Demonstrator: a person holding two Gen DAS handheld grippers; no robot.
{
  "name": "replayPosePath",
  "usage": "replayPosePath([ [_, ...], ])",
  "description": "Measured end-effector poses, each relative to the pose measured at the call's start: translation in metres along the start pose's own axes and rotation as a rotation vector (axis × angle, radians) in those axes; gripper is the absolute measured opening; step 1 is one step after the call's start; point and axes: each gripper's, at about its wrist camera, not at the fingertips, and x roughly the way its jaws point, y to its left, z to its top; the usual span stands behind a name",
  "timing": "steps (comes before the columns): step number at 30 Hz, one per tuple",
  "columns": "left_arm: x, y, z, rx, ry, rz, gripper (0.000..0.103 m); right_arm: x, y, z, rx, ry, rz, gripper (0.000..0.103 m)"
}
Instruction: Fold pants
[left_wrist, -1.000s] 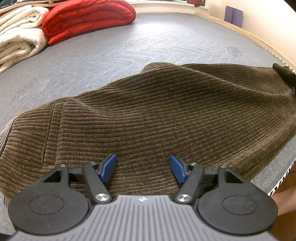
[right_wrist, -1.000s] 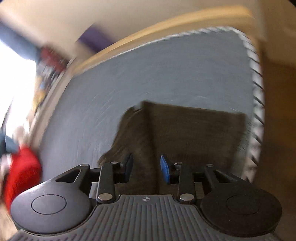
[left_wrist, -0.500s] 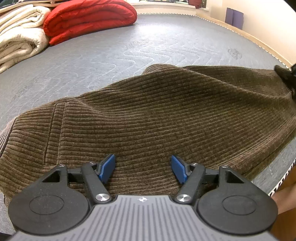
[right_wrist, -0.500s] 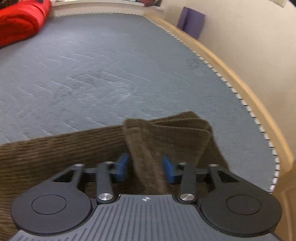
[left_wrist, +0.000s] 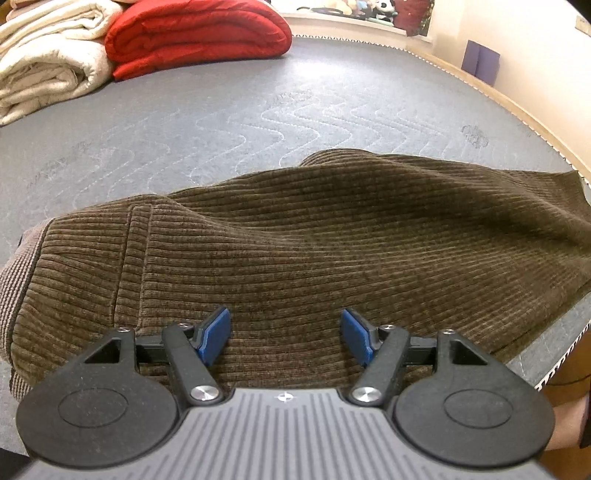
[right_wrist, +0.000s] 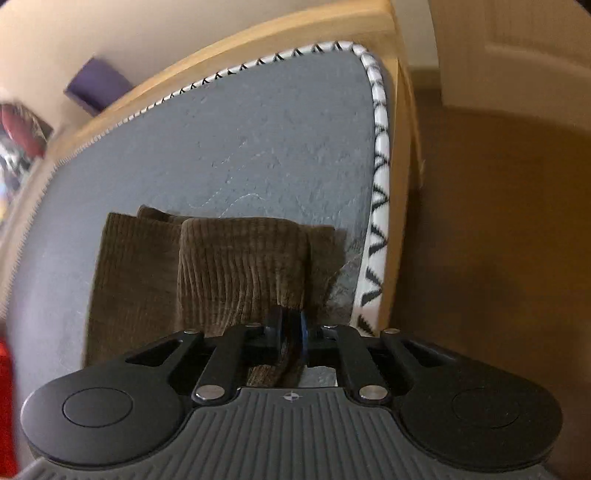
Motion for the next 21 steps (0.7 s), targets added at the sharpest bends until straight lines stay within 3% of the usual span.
replayPosePath([
  [2,-0.003,-0.002,-0.001,0.006,-0.011,0.011,0.072,-0.003,0.006,0.001,-0.021,-0.036,0.0,0.017],
  [4,-0.006,-0.005,-0.001,0.013,-0.018,0.027,0.072,-0.003,0.011,0.005,-0.006,-0.044,0.019,0.027],
  [10,-0.008,0.0,-0.003,0.001,-0.01,0.051,0.072,0.009,0.024,0.004,-0.01,-0.042,-0.025,0.028],
  [12,-0.008,-0.001,-0.003,0.005,-0.008,0.051,0.072,0.011,0.026,0.001,-0.037,-0.047,-0.046,0.023],
  [13,-0.007,-0.002,-0.003,0.009,-0.006,0.053,0.072,0.011,0.028,0.001,-0.059,-0.051,-0.064,0.013],
  [16,-0.006,-0.003,-0.003,0.018,-0.002,0.055,0.072,0.011,0.027,0.001,-0.079,-0.07,-0.103,0.008],
  [17,-0.007,-0.003,-0.003,0.016,-0.004,0.056,0.072,0.004,0.029,0.0,-0.094,-0.106,-0.12,0.0],
  [20,-0.012,0.002,0.0,-0.017,-0.018,0.06,0.072,-0.016,0.034,0.004,-0.17,-0.284,-0.221,0.0],
  [21,-0.015,0.006,0.002,-0.035,-0.027,0.068,0.072,-0.015,0.03,0.01,-0.151,-0.271,-0.222,0.0],
])
